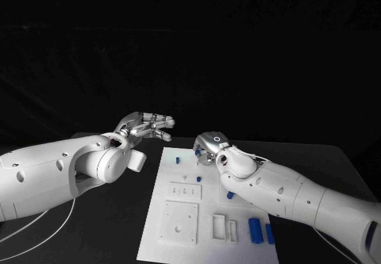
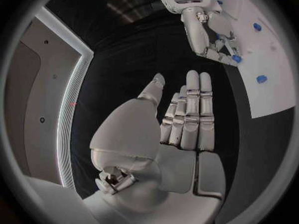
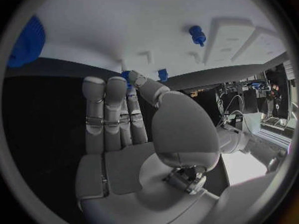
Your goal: Assemble the parts on the task board
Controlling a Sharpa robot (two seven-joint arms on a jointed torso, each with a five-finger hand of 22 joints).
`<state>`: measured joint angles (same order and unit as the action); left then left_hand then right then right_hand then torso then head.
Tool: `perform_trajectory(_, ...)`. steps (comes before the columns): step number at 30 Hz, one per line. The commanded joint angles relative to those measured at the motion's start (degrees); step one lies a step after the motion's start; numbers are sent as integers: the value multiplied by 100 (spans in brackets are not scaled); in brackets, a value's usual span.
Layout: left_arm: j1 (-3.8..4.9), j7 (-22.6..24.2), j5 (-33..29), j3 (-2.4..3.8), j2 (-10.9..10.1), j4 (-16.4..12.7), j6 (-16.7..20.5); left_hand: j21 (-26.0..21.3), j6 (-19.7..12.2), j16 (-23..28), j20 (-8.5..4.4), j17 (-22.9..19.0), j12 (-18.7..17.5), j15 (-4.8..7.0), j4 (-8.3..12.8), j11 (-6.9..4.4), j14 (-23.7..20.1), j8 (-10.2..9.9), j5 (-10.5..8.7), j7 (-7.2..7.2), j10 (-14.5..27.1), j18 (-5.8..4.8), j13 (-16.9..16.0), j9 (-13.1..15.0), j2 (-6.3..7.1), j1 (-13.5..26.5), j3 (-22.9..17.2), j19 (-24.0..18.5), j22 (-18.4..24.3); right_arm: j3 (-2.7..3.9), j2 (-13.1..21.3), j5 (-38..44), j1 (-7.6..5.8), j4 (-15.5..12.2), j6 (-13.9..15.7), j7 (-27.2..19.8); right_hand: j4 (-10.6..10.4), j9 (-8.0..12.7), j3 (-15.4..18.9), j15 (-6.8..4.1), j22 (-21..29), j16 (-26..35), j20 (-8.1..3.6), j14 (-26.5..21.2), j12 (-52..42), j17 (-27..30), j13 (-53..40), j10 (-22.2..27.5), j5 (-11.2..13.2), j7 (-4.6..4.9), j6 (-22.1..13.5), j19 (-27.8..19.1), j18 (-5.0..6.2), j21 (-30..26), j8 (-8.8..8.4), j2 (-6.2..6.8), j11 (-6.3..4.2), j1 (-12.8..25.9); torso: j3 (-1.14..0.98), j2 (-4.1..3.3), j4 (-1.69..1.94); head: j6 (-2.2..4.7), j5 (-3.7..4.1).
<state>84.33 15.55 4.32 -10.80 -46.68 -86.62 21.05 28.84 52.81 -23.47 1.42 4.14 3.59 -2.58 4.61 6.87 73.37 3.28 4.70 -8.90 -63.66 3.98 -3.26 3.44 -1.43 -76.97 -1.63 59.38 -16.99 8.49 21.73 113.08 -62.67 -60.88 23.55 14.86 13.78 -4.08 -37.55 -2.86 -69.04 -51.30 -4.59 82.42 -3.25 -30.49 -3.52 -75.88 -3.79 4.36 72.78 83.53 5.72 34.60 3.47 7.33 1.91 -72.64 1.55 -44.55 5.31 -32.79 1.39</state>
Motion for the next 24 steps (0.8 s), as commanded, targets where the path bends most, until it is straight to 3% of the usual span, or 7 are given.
perform_trajectory(1, 17, 18, 20, 7, 21, -9, -77, 21, -36, -25, 17, -8, -13, -2, 38, -9, -57, 10, 27, -13, 29, 17, -7, -1, 14, 20, 9, -42, 5, -30, -17, 18, 41, 59, -267, -63, 10, -9, 22, -31, -21, 46, 9, -3, -15, 11, -5, -28, -41, 27, -3, 64, 64, -73, 19, -50, -8, -25, 3, -2, -1, -5, -2)
perform_trajectory(10, 25, 11, 21, 7, 22, -7, -83, 21, -36, -25, 17, -8, -13, -2, 38, -9, -57, 10, 27, -13, 29, 17, -7, -1, 14, 20, 9, -42, 5, -63, -3, 31, 42, 62, -430, -6, 11, -1, 30, -20, -42, 51, 16, -2, -9, 12, -1, 32, -75, 43, -52, 73, 67, -114, 14, -51, 13, -20, -4, -4, -13, -9, -16)
perform_trajectory(24, 27, 6, 21, 6, 24, 15, -95, 33, -56, -27, 17, -8, -13, -3, 39, -6, -57, 8, 25, -16, 42, 19, -7, -3, 18, 14, 12, -45, 10, -74, 152, 320, 70, -188, -125, 442, 27, -12, -71, -45, -192, 23, -5, -7, -12, -16, -4, -48, -52, 19, 25, 122, 73, -112, 21, -27, -10, -21, -13, -14, 6, 5, -50)
